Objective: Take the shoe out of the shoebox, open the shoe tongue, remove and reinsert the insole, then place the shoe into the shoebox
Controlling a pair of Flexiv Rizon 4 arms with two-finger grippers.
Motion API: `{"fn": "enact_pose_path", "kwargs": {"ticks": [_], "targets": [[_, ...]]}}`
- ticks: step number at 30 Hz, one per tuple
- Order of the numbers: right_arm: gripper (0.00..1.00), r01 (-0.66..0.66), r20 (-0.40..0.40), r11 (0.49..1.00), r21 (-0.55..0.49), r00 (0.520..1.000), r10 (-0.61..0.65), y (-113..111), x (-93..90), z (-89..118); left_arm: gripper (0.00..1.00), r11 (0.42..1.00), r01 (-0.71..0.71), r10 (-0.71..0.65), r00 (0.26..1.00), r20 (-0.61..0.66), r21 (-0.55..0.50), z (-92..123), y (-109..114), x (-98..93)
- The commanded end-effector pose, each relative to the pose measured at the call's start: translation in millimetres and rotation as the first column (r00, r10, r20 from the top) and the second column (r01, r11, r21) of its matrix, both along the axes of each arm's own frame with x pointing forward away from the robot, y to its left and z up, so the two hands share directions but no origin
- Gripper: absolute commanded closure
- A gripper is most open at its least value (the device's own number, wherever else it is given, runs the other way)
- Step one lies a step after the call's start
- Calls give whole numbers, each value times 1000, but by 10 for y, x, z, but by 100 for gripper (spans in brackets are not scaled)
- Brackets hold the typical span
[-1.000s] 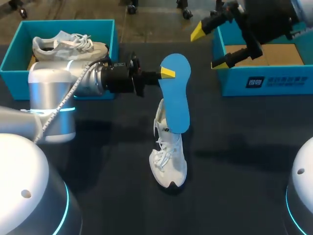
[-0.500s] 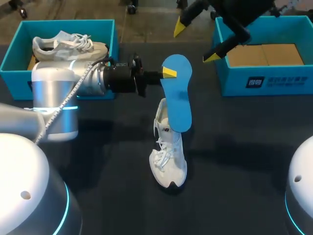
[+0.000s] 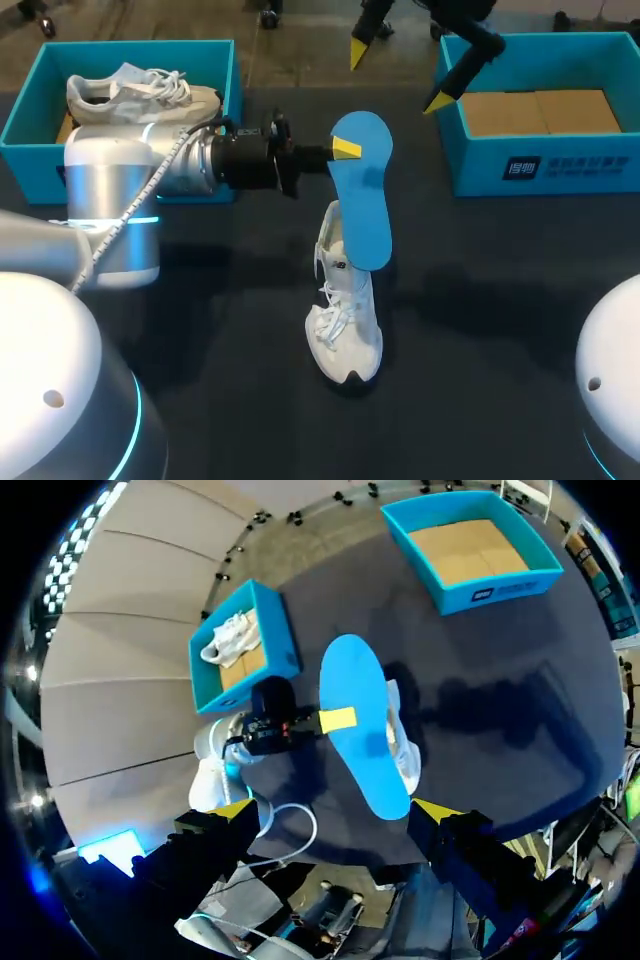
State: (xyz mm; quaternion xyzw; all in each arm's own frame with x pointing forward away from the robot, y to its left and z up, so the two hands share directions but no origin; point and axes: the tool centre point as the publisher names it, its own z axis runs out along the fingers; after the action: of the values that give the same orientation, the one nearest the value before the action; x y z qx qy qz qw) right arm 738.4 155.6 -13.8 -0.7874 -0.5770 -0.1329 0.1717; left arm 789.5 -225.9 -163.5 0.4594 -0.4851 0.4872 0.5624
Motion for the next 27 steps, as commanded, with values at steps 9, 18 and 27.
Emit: {"fn": "enact_pose_path", "kwargs": {"ticks": [9,18,27], "targets": [[0,-81,178,942,-325,973,145,-71,201,-79,100,1000,-2,2,1000,0,-1,-5,-4,-4],[0,-147,183,842,-519,943,277,30,191,-114,100,1000,-2,2,1000,0,-1,-5,-4,-4],[0,-189,119,784,-591,941,316,145,136,-283,100,1000,-2,2,1000,0,-1,-5,-4,-4]]}}
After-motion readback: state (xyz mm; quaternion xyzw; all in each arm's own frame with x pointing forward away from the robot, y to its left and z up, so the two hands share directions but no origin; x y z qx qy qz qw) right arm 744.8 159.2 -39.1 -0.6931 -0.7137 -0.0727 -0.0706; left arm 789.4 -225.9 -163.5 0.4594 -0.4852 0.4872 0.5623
